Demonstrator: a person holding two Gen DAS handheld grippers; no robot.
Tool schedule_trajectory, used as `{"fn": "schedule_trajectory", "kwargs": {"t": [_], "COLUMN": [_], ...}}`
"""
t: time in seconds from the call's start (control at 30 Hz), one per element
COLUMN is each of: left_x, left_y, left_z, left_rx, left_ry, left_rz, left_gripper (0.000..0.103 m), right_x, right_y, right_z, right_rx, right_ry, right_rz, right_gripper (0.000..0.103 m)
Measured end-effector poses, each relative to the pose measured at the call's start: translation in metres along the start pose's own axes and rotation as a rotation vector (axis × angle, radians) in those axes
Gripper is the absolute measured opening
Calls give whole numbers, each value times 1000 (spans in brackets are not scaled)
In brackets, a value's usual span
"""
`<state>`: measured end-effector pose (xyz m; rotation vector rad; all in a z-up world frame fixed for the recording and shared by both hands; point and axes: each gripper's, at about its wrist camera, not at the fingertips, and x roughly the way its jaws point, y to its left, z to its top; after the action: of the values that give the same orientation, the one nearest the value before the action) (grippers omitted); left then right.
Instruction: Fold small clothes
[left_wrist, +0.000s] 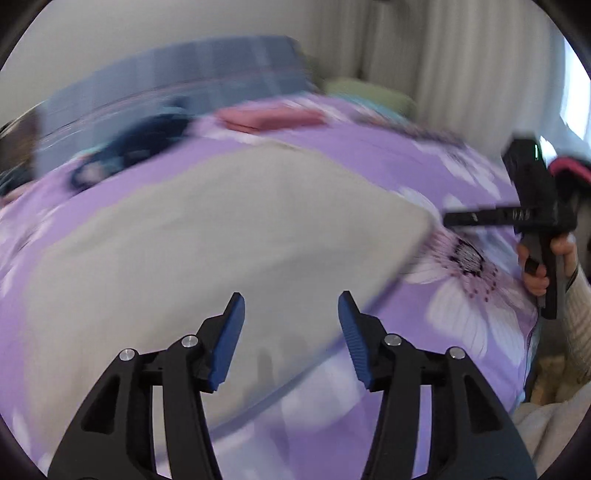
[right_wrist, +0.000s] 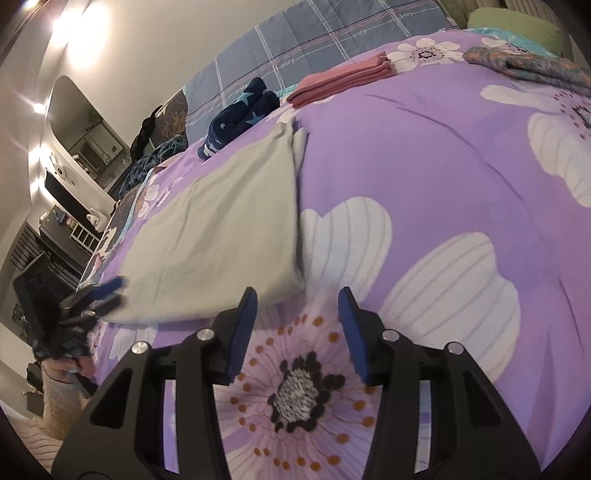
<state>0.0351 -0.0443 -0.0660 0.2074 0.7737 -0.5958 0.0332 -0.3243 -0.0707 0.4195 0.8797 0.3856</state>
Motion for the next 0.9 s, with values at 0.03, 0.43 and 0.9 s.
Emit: {"fn": "schedule_trajectory", "kwargs": {"t": [0.03, 0.43, 0.9], "left_x": [12, 99, 51], "left_y": [-13, -112, -44], "left_z": [6, 60, 55], "left_rx": [36, 275, -127], "left_ry": [6, 65, -36], "left_rz": [-25, -89, -236], "left_gripper": [53, 39, 2], "right_x": [-4, -20, 115], "right_y": [-3, -21, 4], "right_z": [1, 42, 145], "right_rx": [6, -19, -58], "right_ry": [-10, -65, 216], "right_rz": [0, 50, 167], "right_gripper": [47, 39, 61]}}
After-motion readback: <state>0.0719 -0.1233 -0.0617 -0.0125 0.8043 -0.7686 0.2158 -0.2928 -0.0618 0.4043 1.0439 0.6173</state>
